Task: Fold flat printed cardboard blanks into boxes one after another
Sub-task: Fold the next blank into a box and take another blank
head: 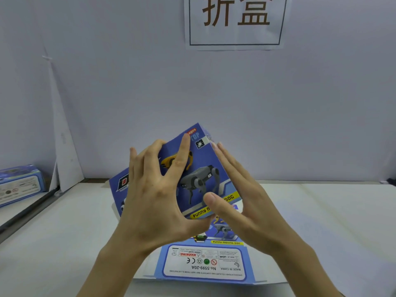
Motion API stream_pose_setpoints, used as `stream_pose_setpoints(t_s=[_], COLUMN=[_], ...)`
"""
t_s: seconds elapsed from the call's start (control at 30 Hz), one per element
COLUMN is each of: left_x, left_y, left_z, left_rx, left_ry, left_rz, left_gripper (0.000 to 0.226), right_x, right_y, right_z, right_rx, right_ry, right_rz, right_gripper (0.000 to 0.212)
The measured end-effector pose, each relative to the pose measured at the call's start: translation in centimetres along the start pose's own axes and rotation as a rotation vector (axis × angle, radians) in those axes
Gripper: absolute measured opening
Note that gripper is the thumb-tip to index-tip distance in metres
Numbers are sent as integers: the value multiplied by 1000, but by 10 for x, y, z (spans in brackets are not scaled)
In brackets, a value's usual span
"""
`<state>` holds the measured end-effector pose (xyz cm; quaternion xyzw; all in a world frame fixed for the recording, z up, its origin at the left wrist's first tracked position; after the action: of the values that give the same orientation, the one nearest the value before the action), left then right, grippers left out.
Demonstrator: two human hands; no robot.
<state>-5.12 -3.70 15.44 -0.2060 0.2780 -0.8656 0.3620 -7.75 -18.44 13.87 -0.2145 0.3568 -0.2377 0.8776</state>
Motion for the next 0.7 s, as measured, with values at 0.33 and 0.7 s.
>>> stream_pose_setpoints(t_s=[0.33, 0.7], left_x=[-21, -45], left_y=[-4, 32], left_z=[3, 0], left_rx=[126, 117], left_ry=[-217, -642], left_rz=[-66, -1360], left_gripper=[118, 102], right_x=[38, 50], right_y=[-6, -4], right_z=[1, 4], right_rx=[448, 309], right_ry=[344, 297], right_rz=[649, 735], right_gripper=[86, 88])
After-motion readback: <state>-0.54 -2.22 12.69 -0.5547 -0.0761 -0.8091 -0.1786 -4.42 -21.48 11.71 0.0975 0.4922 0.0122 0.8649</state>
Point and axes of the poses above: each hand's wrist, its own z-axis towards the middle knuckle, its own y-axis out of the palm, x = y × z, the point moved 6 cm from there along z, towards the middle knuckle, and after that the axes turned 3 degrees about -z, right-handed, at the moved point
